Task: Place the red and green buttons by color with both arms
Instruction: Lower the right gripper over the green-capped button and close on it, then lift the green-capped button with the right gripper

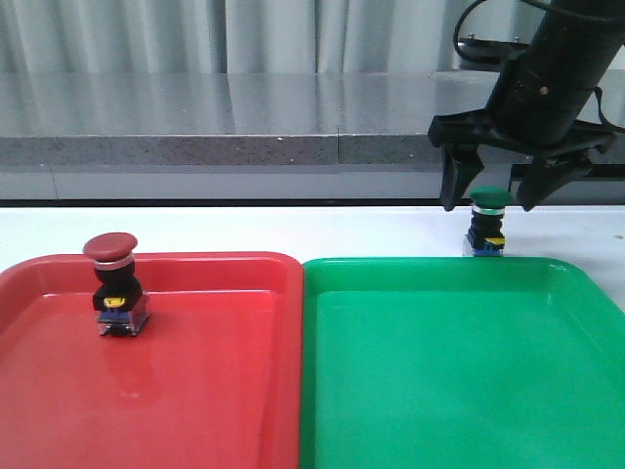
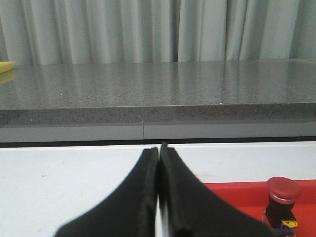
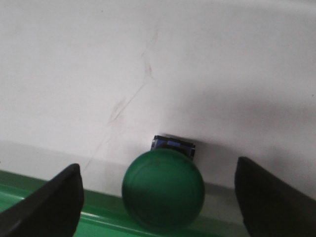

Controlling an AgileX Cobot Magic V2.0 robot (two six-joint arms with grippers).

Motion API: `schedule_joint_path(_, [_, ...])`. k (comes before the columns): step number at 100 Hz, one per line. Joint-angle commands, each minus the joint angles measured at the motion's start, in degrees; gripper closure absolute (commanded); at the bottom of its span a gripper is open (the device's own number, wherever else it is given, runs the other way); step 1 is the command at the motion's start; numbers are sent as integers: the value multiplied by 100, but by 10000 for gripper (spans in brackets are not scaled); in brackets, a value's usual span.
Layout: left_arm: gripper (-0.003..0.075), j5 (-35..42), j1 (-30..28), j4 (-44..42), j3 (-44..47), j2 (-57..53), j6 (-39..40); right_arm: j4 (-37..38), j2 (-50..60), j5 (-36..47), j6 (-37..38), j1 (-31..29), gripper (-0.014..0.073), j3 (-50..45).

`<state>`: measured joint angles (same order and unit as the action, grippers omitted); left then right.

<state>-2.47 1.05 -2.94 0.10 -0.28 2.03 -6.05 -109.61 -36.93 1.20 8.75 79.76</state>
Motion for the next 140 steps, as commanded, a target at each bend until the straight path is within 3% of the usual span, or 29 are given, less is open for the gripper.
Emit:
schedule_joint_path(1, [739, 460, -8, 51, 240, -131, 61, -22, 218, 221, -70, 14, -17, 194])
schedule_joint_path(11, [739, 460, -8, 51, 240, -131, 61, -22, 157, 215, -70, 14, 55, 194])
schedule_joint_path(28, [739, 460, -8, 51, 240, -131, 61, -22, 135, 185, -70, 14, 275, 194])
schedule_joint_path(36, [740, 460, -8, 51, 240, -131, 61, -22, 141, 216, -70, 14, 331, 194])
schedule_joint_path(72, [739, 460, -8, 51, 240, -131, 61, 106, 275, -144, -70, 14, 334, 590])
schedule_joint_path(103, [739, 460, -8, 51, 240, -131, 61, 106, 1060, -850, -59, 31, 335, 659])
schedule_joint_path(140, [739, 460, -8, 51, 240, -131, 61, 106, 2372, -822, 386, 107, 335, -536])
